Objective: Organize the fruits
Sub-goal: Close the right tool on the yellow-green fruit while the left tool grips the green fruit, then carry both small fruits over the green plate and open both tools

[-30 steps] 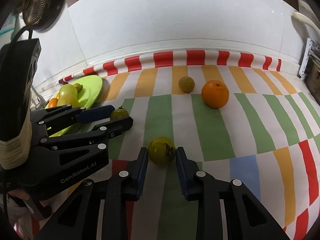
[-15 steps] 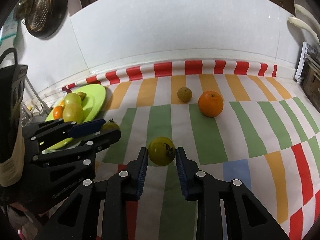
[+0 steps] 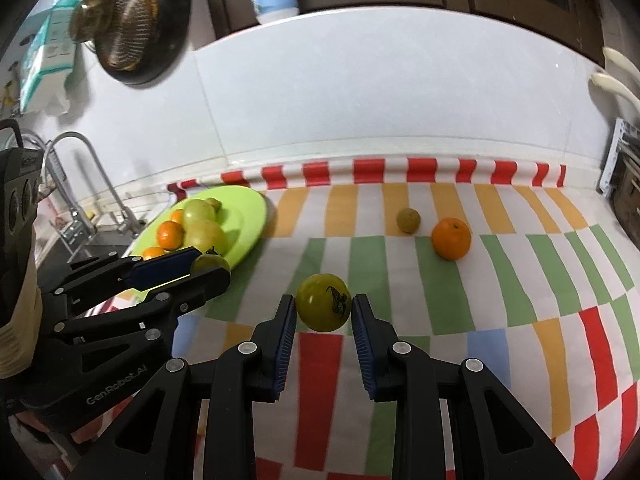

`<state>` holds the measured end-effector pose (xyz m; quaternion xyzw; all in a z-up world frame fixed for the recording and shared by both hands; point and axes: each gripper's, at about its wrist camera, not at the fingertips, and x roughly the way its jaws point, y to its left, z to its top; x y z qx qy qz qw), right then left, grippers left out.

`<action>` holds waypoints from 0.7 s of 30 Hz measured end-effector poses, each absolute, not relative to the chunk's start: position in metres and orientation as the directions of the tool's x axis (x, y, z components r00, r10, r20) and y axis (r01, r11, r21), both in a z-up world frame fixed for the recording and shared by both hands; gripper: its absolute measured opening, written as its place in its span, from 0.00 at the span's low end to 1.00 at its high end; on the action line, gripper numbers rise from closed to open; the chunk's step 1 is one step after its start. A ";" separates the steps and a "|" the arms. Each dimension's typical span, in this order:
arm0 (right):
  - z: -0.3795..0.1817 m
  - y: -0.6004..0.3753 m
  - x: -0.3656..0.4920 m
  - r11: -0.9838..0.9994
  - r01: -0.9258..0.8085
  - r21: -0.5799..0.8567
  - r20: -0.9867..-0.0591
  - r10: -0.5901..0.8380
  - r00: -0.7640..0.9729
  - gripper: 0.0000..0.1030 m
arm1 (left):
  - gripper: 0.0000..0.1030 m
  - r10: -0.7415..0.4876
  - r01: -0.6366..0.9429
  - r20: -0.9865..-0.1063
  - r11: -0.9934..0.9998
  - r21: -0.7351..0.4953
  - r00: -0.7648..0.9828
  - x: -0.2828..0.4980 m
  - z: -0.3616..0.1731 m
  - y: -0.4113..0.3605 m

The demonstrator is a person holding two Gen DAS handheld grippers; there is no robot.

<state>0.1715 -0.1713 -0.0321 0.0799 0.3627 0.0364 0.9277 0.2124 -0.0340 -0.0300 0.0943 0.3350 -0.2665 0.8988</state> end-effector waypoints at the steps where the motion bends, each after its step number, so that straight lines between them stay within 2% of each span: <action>1: -0.030 -0.168 0.172 0.985 -0.017 0.174 -0.664 0.130 0.736 0.29 | 0.28 -0.413 0.535 -0.649 0.845 -0.010 0.639 0.210 -0.028 -0.030; 21: 0.002 -0.114 0.193 0.968 -0.213 0.134 -0.601 0.250 0.759 0.29 | 0.28 -0.286 0.356 -0.585 0.934 0.005 0.759 0.203 0.003 0.031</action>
